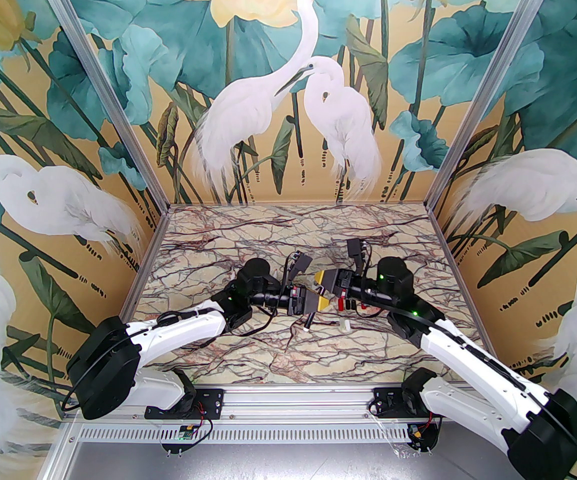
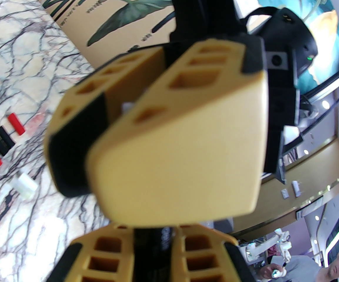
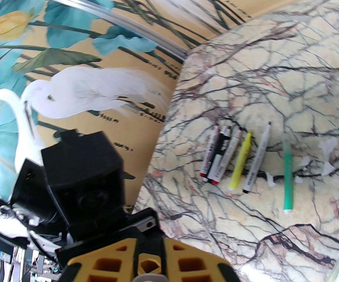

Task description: Open the pen caps

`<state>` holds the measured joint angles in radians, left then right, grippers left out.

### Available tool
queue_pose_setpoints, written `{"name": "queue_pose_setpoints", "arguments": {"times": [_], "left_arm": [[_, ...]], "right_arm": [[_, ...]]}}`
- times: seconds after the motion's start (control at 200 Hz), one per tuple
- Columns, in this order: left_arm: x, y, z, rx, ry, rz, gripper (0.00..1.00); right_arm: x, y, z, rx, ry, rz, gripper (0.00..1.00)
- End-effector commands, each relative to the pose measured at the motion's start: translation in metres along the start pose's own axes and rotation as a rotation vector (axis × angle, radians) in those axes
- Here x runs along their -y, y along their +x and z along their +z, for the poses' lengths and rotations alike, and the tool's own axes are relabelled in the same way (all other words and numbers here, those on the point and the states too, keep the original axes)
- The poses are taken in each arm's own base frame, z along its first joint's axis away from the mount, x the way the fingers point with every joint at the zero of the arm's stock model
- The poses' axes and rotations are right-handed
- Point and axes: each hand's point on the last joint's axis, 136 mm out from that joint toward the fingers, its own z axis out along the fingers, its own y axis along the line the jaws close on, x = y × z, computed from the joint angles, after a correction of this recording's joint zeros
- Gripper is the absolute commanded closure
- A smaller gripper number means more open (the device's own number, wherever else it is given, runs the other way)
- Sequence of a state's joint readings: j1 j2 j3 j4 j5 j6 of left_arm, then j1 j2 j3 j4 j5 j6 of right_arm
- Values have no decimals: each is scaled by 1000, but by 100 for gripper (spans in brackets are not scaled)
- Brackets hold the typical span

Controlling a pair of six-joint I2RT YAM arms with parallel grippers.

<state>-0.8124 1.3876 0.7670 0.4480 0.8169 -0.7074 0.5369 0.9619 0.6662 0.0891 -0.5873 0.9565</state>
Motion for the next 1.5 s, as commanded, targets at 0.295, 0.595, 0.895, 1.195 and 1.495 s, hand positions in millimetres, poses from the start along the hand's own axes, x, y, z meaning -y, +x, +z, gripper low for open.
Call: {"name": "queue_pose_setpoints", "arguments": {"times": [0.295, 0.595, 0.895, 1.195, 1.495], "left_arm": [[-22, 37, 10, -125, -159, -3, 98], [-21, 56, 25, -232, -207, 52, 97], [9, 70, 35, -316, -40, 37, 98], [10, 45, 24, -200, -70, 52, 98], [-10, 11, -15, 10, -256, 89, 98]], "right_arm": [[-16, -60, -29, 271, 88, -83, 88], [20, -77, -51, 379, 285, 7, 89], [22, -84, -68, 417, 280, -16, 88], [18, -68, -67, 330, 242, -84, 88], [97, -11, -82, 91, 596, -21, 87]]}}
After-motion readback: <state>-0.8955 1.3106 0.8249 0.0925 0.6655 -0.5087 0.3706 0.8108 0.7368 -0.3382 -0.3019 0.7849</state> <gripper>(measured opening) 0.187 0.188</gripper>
